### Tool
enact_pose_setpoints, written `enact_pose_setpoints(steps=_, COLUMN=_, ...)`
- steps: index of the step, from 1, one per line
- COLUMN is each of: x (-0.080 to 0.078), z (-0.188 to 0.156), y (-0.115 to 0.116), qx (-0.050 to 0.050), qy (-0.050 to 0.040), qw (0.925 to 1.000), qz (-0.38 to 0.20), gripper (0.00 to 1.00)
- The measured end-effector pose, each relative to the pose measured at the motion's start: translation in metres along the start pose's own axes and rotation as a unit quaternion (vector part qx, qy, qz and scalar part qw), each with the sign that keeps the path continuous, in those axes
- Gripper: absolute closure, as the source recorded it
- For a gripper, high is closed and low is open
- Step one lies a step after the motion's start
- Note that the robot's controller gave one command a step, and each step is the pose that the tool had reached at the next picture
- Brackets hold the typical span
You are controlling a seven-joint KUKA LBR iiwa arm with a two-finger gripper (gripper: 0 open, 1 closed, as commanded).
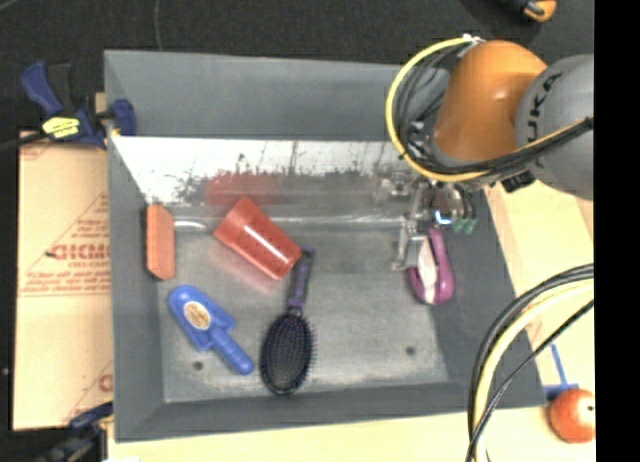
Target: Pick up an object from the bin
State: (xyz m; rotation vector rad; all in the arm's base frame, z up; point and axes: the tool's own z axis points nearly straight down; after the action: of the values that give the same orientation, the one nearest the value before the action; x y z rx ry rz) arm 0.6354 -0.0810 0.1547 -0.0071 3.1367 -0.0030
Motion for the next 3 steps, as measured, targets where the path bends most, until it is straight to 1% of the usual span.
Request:
enact_pose_setpoints(steps=1, x=0.000, z=0.000, y=0.000, qx=0.000, qy=0.0000, qw=1.0000, qz=0.000, gripper=0.00)
enact_pose_setpoints(steps=2, x=-0.004, z=0.075, y=0.072, qx=-0.002, qy=0.0014, qw=1.0000, qz=0.000, gripper=0.00)
enact_pose_setpoints(steps=3, x=-0.004, z=0.072, y=0.069, qx=0.000, qy=-0.0018, qw=1.0000, qz=0.008, gripper=0.00)
